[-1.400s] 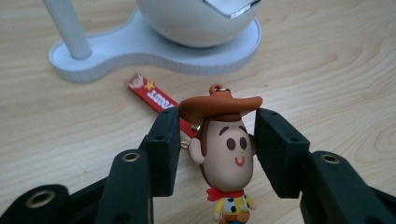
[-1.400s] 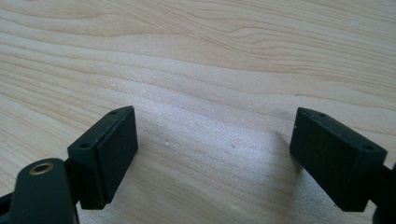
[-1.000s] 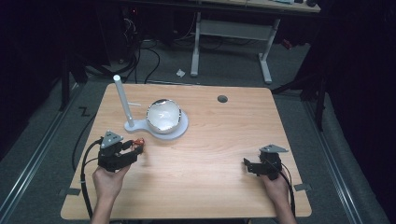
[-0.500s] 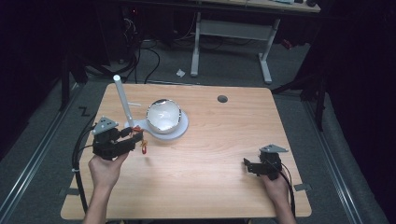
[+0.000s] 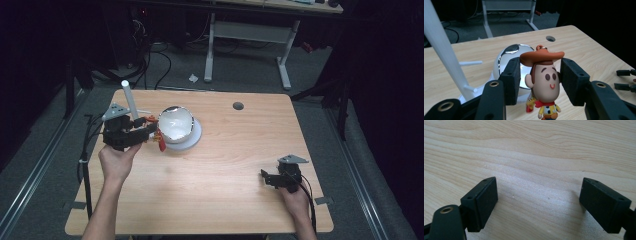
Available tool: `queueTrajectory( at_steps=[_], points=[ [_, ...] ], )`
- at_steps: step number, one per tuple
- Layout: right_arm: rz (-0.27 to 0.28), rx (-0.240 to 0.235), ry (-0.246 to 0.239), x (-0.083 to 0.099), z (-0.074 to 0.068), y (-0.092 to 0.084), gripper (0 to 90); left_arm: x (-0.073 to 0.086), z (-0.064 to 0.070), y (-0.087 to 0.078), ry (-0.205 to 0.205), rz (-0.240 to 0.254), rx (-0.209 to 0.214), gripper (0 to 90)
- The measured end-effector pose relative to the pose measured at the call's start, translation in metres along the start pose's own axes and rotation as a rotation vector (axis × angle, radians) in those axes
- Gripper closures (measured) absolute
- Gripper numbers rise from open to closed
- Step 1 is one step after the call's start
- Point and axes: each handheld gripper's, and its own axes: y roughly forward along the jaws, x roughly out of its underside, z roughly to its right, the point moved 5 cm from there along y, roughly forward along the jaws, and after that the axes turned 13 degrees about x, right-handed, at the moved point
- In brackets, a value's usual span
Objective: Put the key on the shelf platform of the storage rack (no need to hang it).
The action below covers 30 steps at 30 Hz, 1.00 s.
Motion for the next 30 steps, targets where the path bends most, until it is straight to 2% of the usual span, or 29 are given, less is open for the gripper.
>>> queueTrajectory(
  at_steps=[4,5,11,12,19,22,23,25,26,27,30],
  points=[
    [0.0,0.0,0.0,0.0,0.0,0.0,15.0,-0.003,0.011,0.009,0.003,0.003,0.012,52.3],
    [0.0,0.0,-0.001,0.0,0.0,0.0,15.1,-0.004,0.012,0.012,0.014,0.005,0.013,52.3],
    [0.0,0.001,0.0,0.0,0.0,0.0,15.1,-0.003,0.021,0.031,0.044,0.009,0.001,52.3],
    [0.0,0.001,0.0,0.0,0.0,0.0,15.1,-0.002,0.022,0.034,0.038,0.011,-0.002,52.3],
    [0.0,0.001,-0.001,0.0,0.0,0.0,15.0,0.003,0.021,0.05,0.046,0.004,-0.015,52.3],
    [0.0,0.001,-0.001,0.0,0.0,0.0,15.0,0.009,0.017,0.06,0.032,-0.007,-0.035,52.2],
    [0.0,0.001,-0.001,0.0,0.0,0.0,15.0,0.01,0.015,0.062,0.043,-0.022,-0.027,52.2],
    [0.0,0.001,0.0,0.0,0.0,0.0,15.1,0.012,0.014,0.064,0.04,-0.029,-0.032,52.2],
    [0.0,0.001,0.0,0.0,0.0,0.0,15.1,0.015,0.011,0.069,0.053,-0.035,-0.042,52.3],
    [0.0,0.001,0.0,0.0,0.0,0.0,15.0,0.016,0.011,0.072,0.039,-0.032,-0.055,52.2],
    [0.0,0.001,0.0,0.0,0.0,0.0,15.0,0.02,0.007,0.079,0.038,-0.034,-0.062,52.2]
  ],
)
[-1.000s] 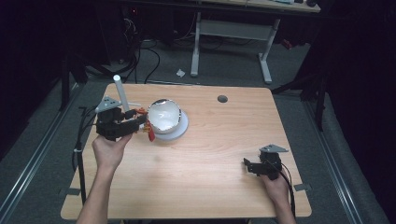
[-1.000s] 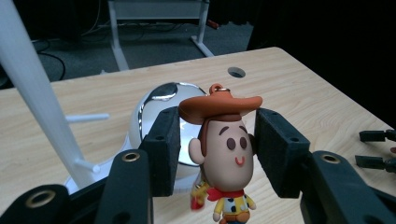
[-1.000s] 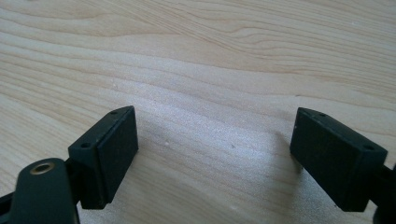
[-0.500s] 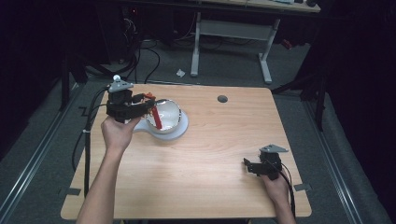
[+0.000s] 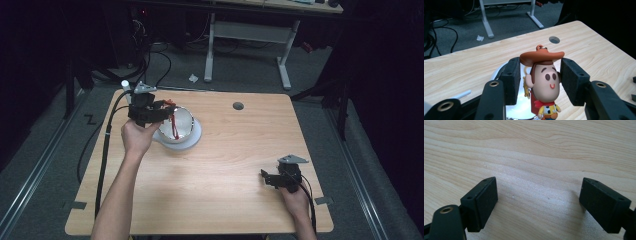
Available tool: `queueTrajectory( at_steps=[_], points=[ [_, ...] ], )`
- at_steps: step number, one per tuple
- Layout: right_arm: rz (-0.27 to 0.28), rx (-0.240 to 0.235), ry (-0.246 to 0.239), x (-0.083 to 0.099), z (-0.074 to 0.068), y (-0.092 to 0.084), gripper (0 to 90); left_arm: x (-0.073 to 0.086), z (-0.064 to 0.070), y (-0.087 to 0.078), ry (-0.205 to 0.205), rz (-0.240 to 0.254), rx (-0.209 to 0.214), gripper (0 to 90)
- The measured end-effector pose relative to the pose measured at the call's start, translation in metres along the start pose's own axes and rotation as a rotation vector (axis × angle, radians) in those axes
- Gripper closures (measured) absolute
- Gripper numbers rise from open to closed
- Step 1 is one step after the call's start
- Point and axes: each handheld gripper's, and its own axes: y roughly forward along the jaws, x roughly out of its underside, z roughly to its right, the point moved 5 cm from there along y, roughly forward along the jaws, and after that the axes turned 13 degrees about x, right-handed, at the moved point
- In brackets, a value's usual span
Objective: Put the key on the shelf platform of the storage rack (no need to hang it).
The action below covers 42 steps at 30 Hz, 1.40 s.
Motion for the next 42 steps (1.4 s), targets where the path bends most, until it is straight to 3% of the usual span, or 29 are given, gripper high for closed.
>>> queueTrajectory(
  at_steps=[15,22,25,40,42],
  points=[
    [0.0,0.0,0.0,0.0,0.0,0.0,15.1,0.024,-0.026,0.026,0.031,-0.035,-0.074,52.2],
    [0.0,0.0,0.0,0.0,0.0,0.0,15.0,0.035,-0.04,0.034,0.021,-0.042,-0.1,52.2],
    [0.0,0.0,0.001,0.0,0.0,0.0,15.0,0.039,-0.046,0.036,0.045,-0.046,-0.105,52.2],
    [0.0,0.0,0.0,0.0,0.0,0.0,15.1,0.051,-0.075,0.053,0.035,-0.04,-0.174,51.9],
    [0.0,0.0,0.0,0.0,0.0,0.0,15.1,0.053,-0.083,0.056,0.046,-0.037,-0.2,51.7]
  ],
)
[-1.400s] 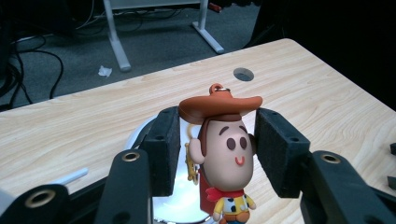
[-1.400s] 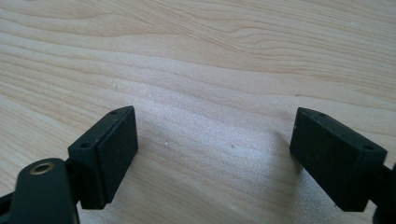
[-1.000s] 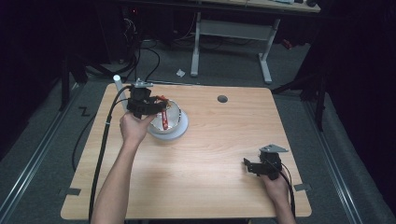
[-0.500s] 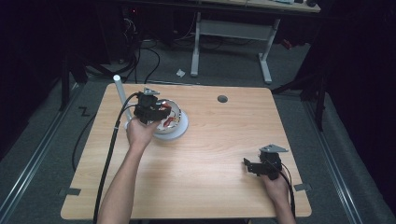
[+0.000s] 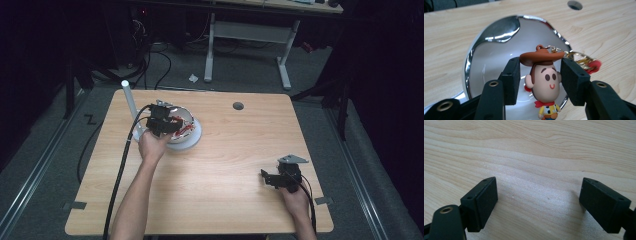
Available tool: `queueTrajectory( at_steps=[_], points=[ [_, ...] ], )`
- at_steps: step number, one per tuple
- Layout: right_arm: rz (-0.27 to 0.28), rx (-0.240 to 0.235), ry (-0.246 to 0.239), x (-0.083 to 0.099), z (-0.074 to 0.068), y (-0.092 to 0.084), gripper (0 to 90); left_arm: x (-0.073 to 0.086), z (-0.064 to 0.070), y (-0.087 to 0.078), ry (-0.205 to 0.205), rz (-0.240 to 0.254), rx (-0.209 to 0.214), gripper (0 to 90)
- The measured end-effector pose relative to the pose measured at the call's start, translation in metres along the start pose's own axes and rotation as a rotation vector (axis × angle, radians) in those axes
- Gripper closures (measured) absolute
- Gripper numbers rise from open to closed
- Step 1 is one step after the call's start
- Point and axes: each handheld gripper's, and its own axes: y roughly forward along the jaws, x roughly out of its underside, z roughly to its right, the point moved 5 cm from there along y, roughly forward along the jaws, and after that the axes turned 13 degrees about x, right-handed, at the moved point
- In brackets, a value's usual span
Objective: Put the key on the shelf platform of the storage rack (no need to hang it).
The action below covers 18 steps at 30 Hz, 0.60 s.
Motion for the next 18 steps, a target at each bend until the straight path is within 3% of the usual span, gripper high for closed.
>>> queueTrajectory(
  at_steps=[2,6,8,15,18],
  points=[
    [0.0,0.0,0.0,0.0,0.0,0.0,15.1,0.003,-0.003,0.003,0.029,0.005,-0.008,51.7],
    [0.0,0.0,0.0,0.0,0.0,0.0,15.1,0.006,-0.004,0.006,0.02,0.007,-0.016,51.7],
    [0.0,0.0,0.0,0.0,0.0,0.0,15.1,0.008,-0.007,0.01,0.039,0.005,-0.019,51.7],
    [0.0,0.0,0.0,0.0,0.0,0.0,15.1,0.005,-0.012,0.016,0.014,0.016,-0.041,51.7],
    [0.0,0.001,0.0,0.0,0.0,0.0,15.1,0.004,-0.015,0.018,0.024,0.018,-0.049,51.6]
  ],
)
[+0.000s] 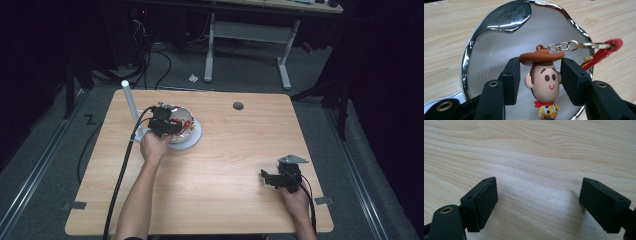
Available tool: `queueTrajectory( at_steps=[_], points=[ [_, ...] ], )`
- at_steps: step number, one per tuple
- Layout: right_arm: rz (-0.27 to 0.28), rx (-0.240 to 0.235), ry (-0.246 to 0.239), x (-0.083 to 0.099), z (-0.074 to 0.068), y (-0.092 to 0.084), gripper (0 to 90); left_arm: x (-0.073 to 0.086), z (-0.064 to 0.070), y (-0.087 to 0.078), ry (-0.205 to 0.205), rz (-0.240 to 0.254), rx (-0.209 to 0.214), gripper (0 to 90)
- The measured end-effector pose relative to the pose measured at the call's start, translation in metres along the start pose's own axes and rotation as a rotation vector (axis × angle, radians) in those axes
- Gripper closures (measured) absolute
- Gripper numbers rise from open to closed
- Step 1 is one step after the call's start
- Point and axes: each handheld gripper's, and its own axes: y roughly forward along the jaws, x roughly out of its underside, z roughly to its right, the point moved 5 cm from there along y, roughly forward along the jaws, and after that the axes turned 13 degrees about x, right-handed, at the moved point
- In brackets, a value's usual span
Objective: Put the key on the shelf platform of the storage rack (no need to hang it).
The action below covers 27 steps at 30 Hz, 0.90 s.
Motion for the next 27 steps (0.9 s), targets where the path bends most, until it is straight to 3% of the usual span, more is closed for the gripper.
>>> queueTrajectory(
  at_steps=[1,3,6,9,12,16,27],
  points=[
    [0.0,0.0,0.0,0.0,0.0,0.0,15.1,0.0,0.0,0.001,-0.015,0.004,-0.01,51.6],
    [0.0,0.0,0.0,0.0,0.0,0.0,15.1,0.0,-0.002,0.003,0.002,0.001,-0.009,51.5],
    [0.0,0.0,0.0,0.0,0.0,0.0,15.1,-0.001,-0.001,0.004,-0.021,0.015,-0.016,51.2],
    [0.0,0.0,0.0,0.0,0.0,0.0,15.1,-0.001,-0.004,0.005,0.007,0.015,-0.023,50.1],
    [0.0,0.0,0.0,0.0,0.0,0.0,15.1,-0.002,-0.005,0.005,-0.006,0.017,-0.033,44.6],
    [0.0,0.0,0.0,0.0,0.0,0.0,15.1,-0.006,-0.001,0.001,-0.005,0.022,-0.011,39.3],
    [0.0,0.0,0.0,0.0,0.0,0.0,15.1,-0.009,0.01,-0.018,0.022,0.036,0.035,38.1]
  ],
)
